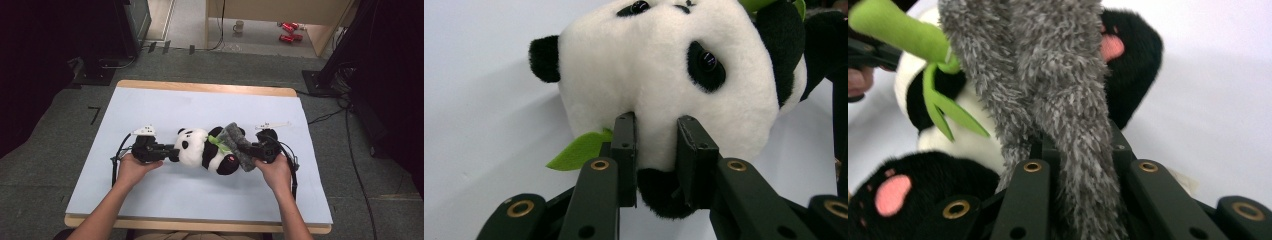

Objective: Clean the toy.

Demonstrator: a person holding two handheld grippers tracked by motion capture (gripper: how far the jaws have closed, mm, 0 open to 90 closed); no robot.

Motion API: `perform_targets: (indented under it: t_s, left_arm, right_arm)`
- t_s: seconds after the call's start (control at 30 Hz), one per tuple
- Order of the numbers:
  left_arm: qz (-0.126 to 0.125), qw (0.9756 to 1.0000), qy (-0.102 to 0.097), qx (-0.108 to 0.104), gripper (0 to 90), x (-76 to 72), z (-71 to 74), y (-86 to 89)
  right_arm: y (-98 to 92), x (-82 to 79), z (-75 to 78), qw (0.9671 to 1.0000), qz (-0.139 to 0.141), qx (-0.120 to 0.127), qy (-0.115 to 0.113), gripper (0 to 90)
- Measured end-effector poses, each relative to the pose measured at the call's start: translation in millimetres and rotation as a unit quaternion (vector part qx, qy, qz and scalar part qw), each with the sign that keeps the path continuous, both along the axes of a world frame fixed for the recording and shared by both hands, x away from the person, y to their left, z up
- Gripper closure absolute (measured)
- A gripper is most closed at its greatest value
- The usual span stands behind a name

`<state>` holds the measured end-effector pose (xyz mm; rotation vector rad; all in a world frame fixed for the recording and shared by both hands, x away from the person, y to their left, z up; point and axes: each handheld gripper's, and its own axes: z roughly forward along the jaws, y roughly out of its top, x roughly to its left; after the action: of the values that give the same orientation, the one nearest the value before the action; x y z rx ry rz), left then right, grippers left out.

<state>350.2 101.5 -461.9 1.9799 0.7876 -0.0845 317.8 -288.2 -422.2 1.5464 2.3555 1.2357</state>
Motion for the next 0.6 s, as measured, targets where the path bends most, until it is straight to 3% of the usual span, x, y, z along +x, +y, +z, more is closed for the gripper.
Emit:
perform_targets:
  t_s: [0.17, 0.4, 0.47, 0.6]
  left_arm:
    - [-0.002, 1.0, 0.003, 0.0, 72.6, 1.2, 1.0, -0.3]
    - [-0.006, 1.0, 0.002, -0.003, 72.7, 7.5, 2.0, -0.6]
    - [-0.007, 1.0, 0.005, -0.003, 72.8, 8.7, 2.2, -0.5]
    - [-0.006, 0.9999, 0.011, -0.007, 73.0, 12.2, 2.5, 0.2]
  right_arm:
    - [-4.7, -4.7, -4.7, 0.9999, -0.006, -0.006, 0.008, 78.6]
    - [-18.3, -9.3, -17.9, 0.9987, -0.022, -0.02, 0.04, 78.3]
    - [-22.0, -10.0, -22.2, 0.9975, -0.029, -0.035, 0.055, 78.4]
    - [-33.5, -11.7, -21.8, 0.9958, -0.045, -0.05, 0.062, 78.5]
